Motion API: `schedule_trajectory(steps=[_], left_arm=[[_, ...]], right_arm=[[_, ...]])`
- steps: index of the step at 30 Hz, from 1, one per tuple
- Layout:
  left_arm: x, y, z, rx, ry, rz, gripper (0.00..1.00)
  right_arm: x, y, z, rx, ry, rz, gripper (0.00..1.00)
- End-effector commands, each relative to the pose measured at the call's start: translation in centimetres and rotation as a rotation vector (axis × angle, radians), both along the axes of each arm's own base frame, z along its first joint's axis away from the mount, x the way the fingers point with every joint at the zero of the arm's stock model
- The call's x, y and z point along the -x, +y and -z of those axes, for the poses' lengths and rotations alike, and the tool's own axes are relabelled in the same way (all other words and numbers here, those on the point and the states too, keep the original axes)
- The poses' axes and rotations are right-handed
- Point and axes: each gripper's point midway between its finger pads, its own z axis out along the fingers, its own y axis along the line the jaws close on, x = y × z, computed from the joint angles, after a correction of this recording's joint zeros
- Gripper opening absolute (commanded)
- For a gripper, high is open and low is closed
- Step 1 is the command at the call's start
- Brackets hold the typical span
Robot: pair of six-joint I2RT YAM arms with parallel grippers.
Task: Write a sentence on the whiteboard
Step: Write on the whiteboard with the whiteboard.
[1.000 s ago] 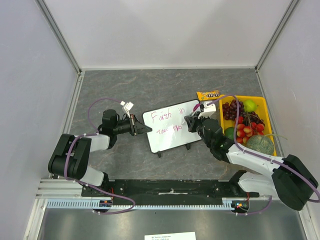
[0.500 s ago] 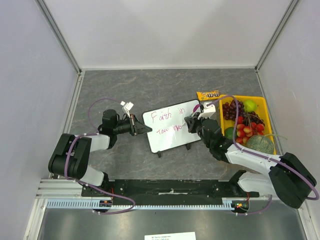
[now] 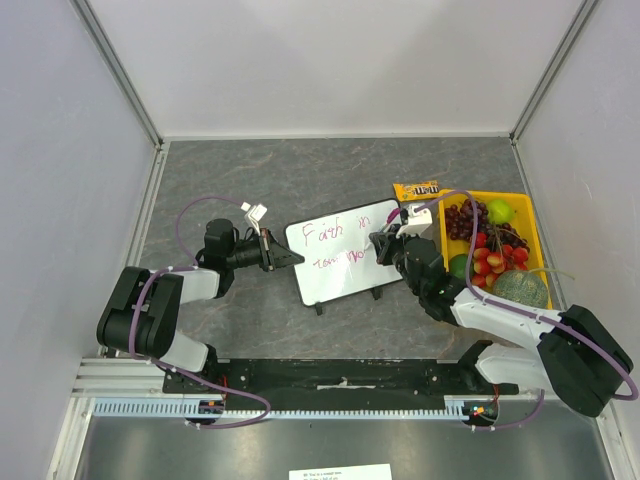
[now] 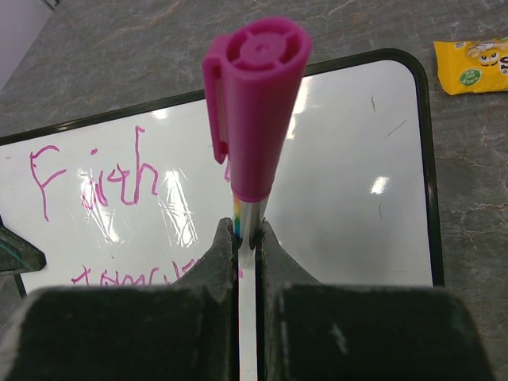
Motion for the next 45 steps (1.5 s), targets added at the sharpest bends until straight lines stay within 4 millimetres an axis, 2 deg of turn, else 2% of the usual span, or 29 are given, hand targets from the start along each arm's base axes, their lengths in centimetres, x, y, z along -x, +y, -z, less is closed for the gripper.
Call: schedule_trajectory(steps=[1, 14, 30, 33, 45], left_arm=[[-0.6, 0.8, 2.2, -0.073, 0.006, -0.045, 0.02], [-0.6, 0.9, 2.1, -0.072, 0.004, -0.047, 0.02], [-0.6, 0.9, 2.1, -0.072, 0.004, -0.047, 0.02], [-0.5, 0.9, 2.2, -0.074, 0.004, -0.048, 0.02], [-0.5, 0.8, 2.2, -0.073, 0.004, -0.045, 0.02]], right_arm=[[-0.8, -0.5, -1.2, -0.036, -0.043, 0.047, 0.0], [0.1, -0.6, 1.5, 0.011, 0.035, 0.021, 0.0], [1.2, -1.0, 3.2, 0.037, 0.081, -0.002, 0.0], [0.9, -1.1, 3.0, 0.038, 0.074, 0.011, 0.0], [-1.0, -1.1, -0.4, 0.041, 0.006, 0.061, 0.0]])
